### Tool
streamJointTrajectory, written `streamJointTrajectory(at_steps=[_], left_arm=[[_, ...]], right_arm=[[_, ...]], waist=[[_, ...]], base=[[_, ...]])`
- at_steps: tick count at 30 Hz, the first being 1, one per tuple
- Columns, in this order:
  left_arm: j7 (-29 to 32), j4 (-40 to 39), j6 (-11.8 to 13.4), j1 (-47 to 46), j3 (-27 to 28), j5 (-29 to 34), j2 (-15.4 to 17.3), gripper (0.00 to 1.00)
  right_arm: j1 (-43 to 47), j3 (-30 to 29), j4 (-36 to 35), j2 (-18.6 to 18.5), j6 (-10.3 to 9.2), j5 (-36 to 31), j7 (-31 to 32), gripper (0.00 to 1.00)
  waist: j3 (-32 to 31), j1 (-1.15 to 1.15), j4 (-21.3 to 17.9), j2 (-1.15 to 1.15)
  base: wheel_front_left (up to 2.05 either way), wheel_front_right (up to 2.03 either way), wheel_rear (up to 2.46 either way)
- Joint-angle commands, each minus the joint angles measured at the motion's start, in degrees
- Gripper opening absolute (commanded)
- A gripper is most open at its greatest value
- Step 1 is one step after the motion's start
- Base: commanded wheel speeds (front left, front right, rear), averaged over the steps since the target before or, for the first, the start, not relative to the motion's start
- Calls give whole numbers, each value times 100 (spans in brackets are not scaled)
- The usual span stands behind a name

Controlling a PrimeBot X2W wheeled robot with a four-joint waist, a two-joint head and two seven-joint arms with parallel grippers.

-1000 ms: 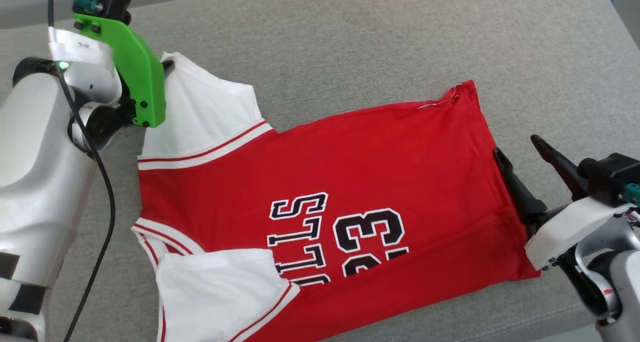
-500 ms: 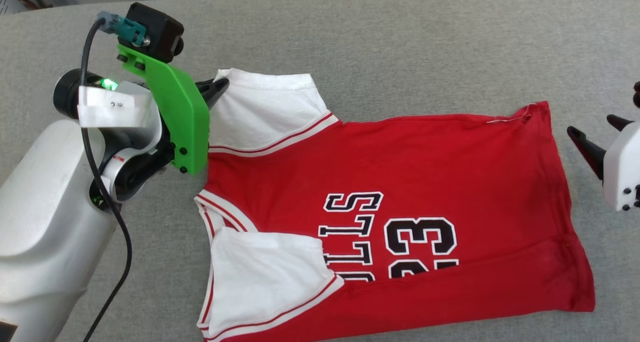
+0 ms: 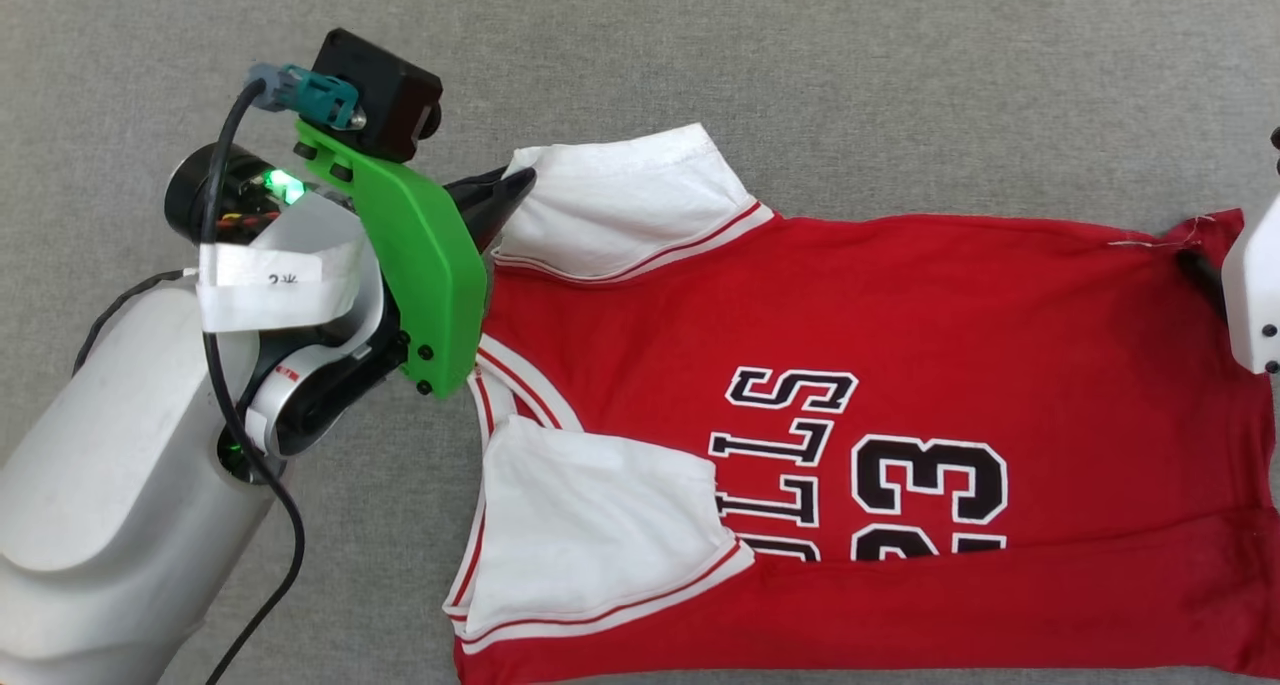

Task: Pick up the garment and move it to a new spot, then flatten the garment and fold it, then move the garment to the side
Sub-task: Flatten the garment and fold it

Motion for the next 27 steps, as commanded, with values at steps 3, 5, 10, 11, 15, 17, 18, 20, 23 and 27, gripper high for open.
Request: streamJointTrajectory(at_steps=[3,5,10,11,15,17,18,20,23,27], left_arm=[[-49,-29,11,52,7,12,-38,0],[-87,9,-13,54,9,30,-15,0],[-152,152,-64,111,33,-53,-5,0],[-172,189,-69,121,38,-47,7,0],[-303,373,-55,199,69,-19,28,0],[-377,462,-40,270,88,-43,11,0],[-419,512,-35,320,97,-62,3,0],[-494,587,-31,413,108,-76,8,0],[-606,681,-17,580,123,-108,11,0],[-729,717,31,873,136,-166,30,0]], right_arm=[[-116,196,247,8,-5,33,-61,100],[-103,339,338,3,-5,91,-98,100],[-114,504,566,-27,-5,246,-236,0],[-131,504,603,-39,-5,243,-288,0],[-231,430,690,-29,-5,237,-737,0],[-255,345,731,9,-5,262,-1029,0],[-251,292,759,38,-5,287,-1182,0],[-196,240,783,72,-5,357,-1396,0],[-31,207,783,70,-5,432,-1662,0],[292,81,693,86,-5,631,-2035,0]], waist=[[133,0,145,0],[139,0,160,0],[86,0,156,0],[61,0,150,0],[-102,0,116,0],[-213,0,99,0],[-292,0,86,0],[-429,0,73,0],[-659,0,58,0],[-956,0,41,0]], base=[[0,0,0],[0,0,0],[0,0,0],[0,0,0],[0,0,0],[0,0,0],[0,0,0],[0,0,0],[0,0,0],[0,0,0]])
